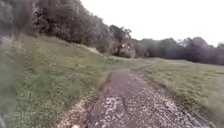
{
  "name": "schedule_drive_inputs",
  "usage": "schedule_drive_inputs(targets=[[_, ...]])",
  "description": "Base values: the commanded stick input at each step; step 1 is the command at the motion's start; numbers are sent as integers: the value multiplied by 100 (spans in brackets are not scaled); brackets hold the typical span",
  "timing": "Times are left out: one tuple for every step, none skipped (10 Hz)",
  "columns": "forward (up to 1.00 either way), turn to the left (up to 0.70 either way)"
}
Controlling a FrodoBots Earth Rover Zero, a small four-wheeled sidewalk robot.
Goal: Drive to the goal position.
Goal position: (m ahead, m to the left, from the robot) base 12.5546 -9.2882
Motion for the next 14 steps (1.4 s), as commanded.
schedule_drive_inputs(targets=[[70,-35],[70,-35],[70,-2],[70,-1],[70,0],[70,0],[70,0],[70,-1],[70,-2],[70,-31],[70,-33],[70,-35],[70,-35],[70,-35]])
